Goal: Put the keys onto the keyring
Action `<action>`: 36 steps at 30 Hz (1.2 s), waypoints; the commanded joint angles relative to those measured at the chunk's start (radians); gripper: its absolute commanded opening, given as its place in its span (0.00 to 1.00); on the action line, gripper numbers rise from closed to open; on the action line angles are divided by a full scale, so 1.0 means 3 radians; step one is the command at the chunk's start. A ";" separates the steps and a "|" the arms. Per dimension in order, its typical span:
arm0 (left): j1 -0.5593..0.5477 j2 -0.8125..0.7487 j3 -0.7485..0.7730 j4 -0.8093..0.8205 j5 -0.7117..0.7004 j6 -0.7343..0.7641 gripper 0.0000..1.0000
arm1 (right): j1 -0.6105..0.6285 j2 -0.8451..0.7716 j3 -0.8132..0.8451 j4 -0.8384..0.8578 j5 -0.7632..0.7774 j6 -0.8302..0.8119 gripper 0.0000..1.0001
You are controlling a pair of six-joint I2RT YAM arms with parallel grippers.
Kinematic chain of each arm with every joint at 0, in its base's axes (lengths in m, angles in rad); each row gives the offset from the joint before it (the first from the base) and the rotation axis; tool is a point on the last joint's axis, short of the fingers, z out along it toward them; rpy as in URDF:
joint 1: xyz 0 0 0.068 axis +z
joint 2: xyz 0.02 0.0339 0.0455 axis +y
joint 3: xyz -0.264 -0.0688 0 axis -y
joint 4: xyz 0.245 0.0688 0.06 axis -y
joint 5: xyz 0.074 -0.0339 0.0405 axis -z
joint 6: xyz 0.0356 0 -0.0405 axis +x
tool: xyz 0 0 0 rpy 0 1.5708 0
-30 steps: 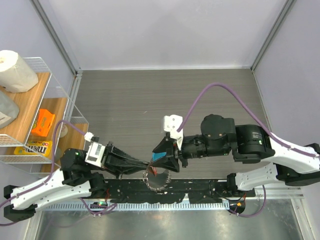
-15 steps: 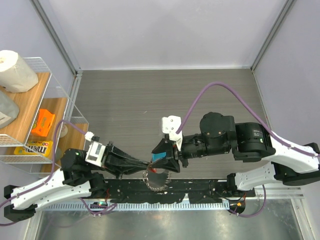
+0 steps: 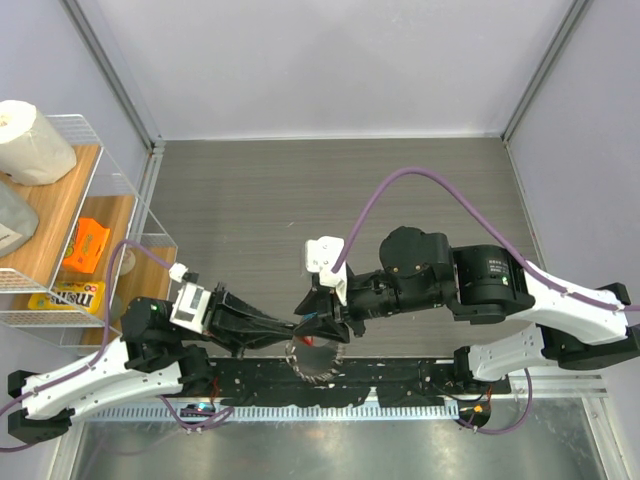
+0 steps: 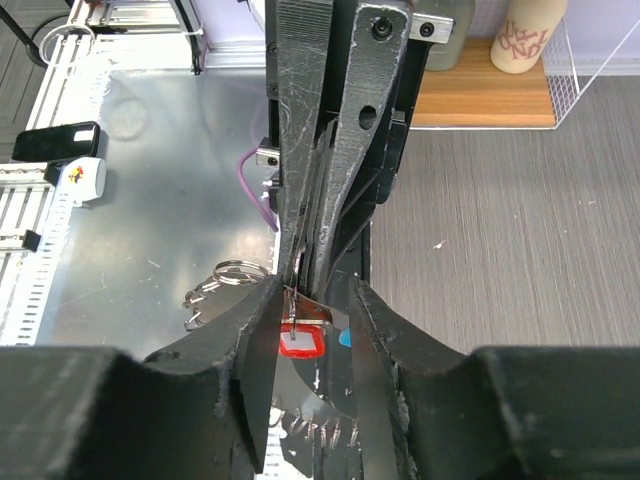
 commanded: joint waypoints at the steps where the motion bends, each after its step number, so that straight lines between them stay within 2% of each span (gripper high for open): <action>1: -0.0006 -0.0035 0.0036 0.0233 -0.0055 0.0010 0.00 | -0.0008 -0.0024 0.0130 0.0012 -0.0019 -0.0037 0.35; 5: -0.0006 -0.0040 0.0036 0.0243 -0.0055 0.0020 0.00 | -0.0008 -0.0024 0.0120 -0.0003 -0.0030 -0.0042 0.26; 8: -0.0011 -0.0045 0.0046 0.0243 -0.0055 0.0020 0.00 | 0.0002 -0.0009 0.0125 -0.0019 -0.0035 -0.0047 0.06; 12: -0.0011 -0.0045 0.0067 0.0192 -0.0065 0.0030 0.00 | -0.0008 0.0006 0.0130 -0.0044 -0.0040 -0.0062 0.06; 15: -0.0011 -0.0050 0.0174 -0.0073 -0.0080 0.0040 0.00 | -0.0008 0.0017 0.0206 -0.0151 -0.0040 -0.0073 0.06; 16: -0.0006 -0.0066 0.0195 -0.0196 -0.0070 0.0050 0.07 | -0.0003 0.0017 0.0222 -0.0182 -0.0030 -0.0068 0.06; 17: -0.0006 -0.0091 0.0205 -0.0313 -0.0060 0.0051 0.18 | -0.0008 0.0012 0.0258 -0.0248 -0.0019 -0.0068 0.06; 19: -0.0001 -0.0157 0.0210 -0.0528 -0.0024 0.0071 0.32 | -0.0008 0.0006 0.0309 -0.0345 0.0016 -0.0042 0.06; 23: -0.0011 -0.0321 0.0287 -0.1014 -0.0014 0.0107 0.47 | -0.0008 -0.0024 0.0248 -0.0458 0.0006 0.0035 0.06; 30: -0.0006 -0.0261 0.0532 -0.1705 -0.0009 0.0127 0.54 | -0.0008 -0.0014 0.0140 -0.0581 -0.0203 0.0213 0.06; 36: -0.0011 0.0057 0.0762 -0.1966 0.0190 0.0051 0.54 | -0.0008 0.0093 0.0166 -0.0714 -0.0352 0.0249 0.06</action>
